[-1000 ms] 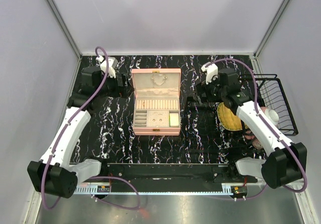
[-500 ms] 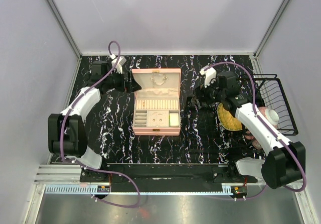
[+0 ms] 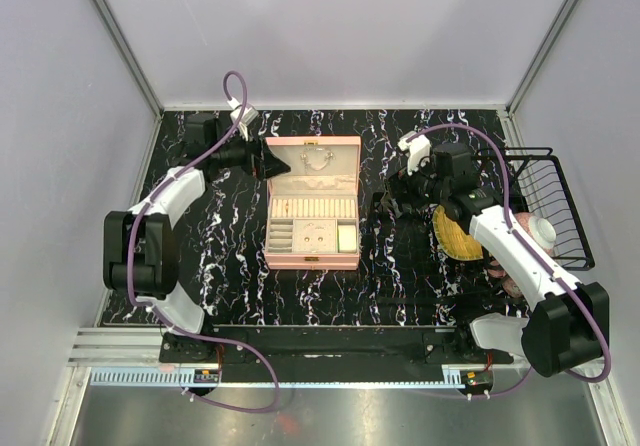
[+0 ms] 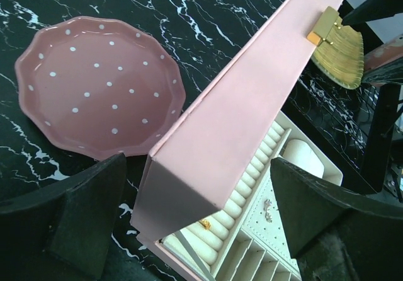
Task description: Organize the mixed jewelry
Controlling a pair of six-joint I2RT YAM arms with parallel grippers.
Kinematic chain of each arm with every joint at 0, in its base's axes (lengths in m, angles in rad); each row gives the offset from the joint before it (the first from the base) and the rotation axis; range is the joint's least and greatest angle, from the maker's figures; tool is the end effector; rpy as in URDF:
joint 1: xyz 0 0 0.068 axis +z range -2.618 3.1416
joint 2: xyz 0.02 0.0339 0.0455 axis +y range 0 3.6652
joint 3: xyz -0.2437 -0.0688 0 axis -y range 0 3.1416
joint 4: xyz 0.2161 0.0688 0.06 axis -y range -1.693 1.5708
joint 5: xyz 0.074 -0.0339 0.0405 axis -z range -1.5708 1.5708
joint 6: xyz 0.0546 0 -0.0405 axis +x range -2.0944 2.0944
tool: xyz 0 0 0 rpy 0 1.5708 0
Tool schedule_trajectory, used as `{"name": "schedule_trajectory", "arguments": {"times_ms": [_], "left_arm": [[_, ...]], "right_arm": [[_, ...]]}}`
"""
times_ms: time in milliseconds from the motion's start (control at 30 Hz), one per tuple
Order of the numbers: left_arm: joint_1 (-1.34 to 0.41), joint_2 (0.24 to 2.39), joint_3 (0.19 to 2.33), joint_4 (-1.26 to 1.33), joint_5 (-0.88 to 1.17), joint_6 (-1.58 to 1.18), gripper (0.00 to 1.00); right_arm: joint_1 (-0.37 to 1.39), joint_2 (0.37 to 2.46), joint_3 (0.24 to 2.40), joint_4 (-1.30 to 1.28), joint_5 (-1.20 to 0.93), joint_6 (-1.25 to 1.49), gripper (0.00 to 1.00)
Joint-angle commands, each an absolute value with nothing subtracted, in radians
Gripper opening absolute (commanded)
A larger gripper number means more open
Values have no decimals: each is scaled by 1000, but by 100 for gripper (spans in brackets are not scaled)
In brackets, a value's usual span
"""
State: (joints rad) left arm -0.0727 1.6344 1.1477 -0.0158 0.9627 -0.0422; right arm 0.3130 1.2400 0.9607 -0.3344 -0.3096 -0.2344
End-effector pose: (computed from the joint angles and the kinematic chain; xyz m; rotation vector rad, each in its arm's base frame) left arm 0.3426 -0.0699 0.2580 0.6177 1.8963 -1.0584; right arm 0.2500 0.0984 0.2695 -0.7554 2.0411 0.3825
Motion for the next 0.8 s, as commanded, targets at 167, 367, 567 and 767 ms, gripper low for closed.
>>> {"name": "schedule_trajectory", "arguments": {"times_ms": [167,367,567,767], "left_arm": [[-69,1632,1155,84,1083,-17,99],[-68,1591,1115,95,1088,-40,99],[-69,1526,1091,35,1074,-8,99],[-67,1441,1074,-51,1048,43,99]], "right_arm": [[310,1235,954,-296,-327,-258,100],[310,1238,953,-296,-324,-262,100],[310,1238,950,-296,-324,-265,100],[310,1239,946,-296,-319,-271,100]]}}
